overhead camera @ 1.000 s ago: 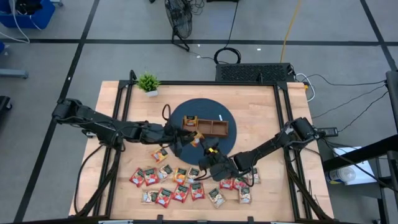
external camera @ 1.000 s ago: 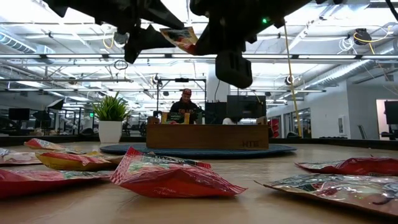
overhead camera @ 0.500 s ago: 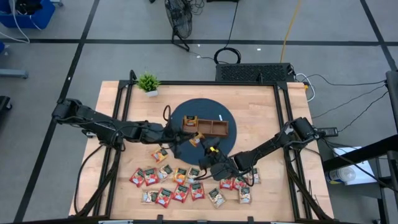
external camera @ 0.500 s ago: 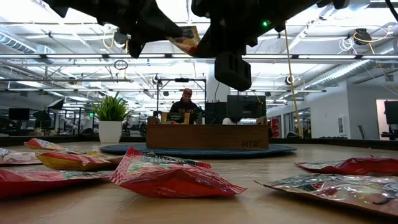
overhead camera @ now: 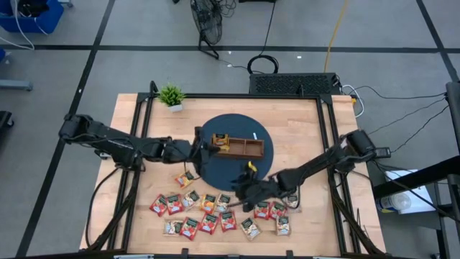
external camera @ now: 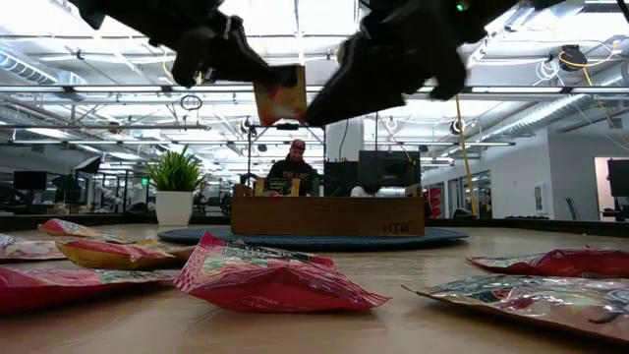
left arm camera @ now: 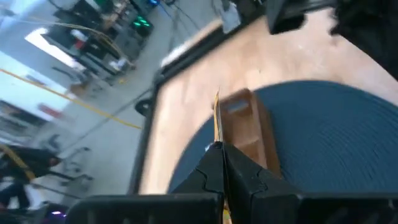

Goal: Pick & Place Tea
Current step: Put the yellow tea bag into the left section of the wooden organizer

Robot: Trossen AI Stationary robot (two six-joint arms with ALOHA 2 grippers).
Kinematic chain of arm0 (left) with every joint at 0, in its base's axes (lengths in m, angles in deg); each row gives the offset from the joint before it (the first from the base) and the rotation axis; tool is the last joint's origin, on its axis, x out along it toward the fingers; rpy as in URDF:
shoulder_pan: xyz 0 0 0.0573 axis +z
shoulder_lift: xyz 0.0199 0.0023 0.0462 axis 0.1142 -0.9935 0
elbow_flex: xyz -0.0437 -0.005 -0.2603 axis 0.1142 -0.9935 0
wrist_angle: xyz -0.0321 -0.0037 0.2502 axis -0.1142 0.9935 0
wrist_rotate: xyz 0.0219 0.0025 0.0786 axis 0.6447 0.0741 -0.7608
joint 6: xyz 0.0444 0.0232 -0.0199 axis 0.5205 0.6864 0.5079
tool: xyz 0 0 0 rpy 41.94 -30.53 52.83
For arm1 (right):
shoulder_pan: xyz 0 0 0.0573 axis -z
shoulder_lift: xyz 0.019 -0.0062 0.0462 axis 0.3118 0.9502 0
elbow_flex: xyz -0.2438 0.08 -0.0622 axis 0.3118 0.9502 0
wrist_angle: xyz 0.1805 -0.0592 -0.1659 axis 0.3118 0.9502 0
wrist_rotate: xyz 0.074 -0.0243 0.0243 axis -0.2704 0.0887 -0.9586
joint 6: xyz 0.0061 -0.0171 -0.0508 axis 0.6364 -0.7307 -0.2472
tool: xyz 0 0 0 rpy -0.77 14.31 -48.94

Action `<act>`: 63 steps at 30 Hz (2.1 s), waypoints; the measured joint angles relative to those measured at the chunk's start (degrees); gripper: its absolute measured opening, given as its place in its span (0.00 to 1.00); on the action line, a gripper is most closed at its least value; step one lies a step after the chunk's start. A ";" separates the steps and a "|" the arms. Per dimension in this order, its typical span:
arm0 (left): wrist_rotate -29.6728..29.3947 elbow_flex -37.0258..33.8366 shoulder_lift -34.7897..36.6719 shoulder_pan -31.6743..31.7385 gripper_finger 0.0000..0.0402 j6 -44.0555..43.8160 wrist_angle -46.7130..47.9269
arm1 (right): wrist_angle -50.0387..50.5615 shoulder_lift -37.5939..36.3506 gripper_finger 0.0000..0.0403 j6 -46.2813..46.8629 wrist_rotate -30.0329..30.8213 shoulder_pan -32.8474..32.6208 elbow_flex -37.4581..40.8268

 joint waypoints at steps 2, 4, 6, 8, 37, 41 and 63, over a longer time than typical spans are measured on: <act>3.84 0.00 -0.07 2.64 0.01 -0.42 2.77 | -2.22 -3.39 0.23 0.31 -2.99 0.57 3.94; 6.85 0.00 -0.06 5.71 0.01 -0.98 4.50 | -5.39 -7.28 0.24 0.27 -3.13 0.59 8.36; 10.76 0.00 -0.08 8.88 0.01 -1.95 6.26 | -8.86 -11.52 0.24 0.25 -3.16 0.54 13.28; 13.56 0.00 -0.74 11.73 0.01 -2.18 7.02 | -13.85 -15.58 0.24 0.17 -3.17 0.56 18.39; 29.99 0.02 -12.28 22.76 0.01 5.86 2.65 | -37.18 -37.44 0.24 -12.73 -2.95 2.85 39.24; 30.00 0.02 -12.28 22.94 0.00 5.75 2.69 | -36.78 -37.44 0.24 -11.15 -3.01 3.95 39.24; 19.25 0.02 -12.26 22.55 0.24 3.19 0.56 | -35.49 -37.42 0.24 -8.93 -3.11 3.93 39.24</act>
